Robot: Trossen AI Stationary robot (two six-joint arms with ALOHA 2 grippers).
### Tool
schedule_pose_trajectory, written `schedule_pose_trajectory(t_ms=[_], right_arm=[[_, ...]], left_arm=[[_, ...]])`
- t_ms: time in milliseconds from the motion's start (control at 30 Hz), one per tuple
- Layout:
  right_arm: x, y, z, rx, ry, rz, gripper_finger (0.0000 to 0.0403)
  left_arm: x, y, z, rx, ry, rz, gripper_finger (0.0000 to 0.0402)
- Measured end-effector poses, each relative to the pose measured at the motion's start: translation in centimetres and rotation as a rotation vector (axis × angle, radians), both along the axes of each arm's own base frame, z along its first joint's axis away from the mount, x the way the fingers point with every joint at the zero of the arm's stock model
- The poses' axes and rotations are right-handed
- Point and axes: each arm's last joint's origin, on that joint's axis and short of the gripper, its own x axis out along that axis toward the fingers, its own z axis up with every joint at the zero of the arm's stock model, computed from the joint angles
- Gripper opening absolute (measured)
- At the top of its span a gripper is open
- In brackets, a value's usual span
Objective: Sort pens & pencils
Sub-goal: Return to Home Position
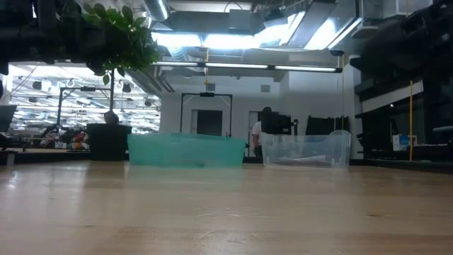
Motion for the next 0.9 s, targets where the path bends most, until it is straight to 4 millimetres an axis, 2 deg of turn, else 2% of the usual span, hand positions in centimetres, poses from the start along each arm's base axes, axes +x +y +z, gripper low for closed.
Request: schedule_pose_trajectory(t_ms=[267, 600, 900], right_arm=[[-0.05, 0.36, 0.44, -0.051, -0.045, 0.116, 0.0236], [-0.06, 0.37, 0.53, -0.064, -0.055, 0.120, 0.0236], [-0.06, 0.37, 0.51, -0.215, -0.055, 0.103, 0.0236]], left_arm=[[0.00, 0.00, 0.00, 0.000, 0.000, 0.000, 0.0115], [0.00, 0.00, 0.00, 0.000, 0.000, 0.000, 0.0115], [0.00, 0.00, 0.00, 0.000, 0.000, 0.000, 0.0115]])
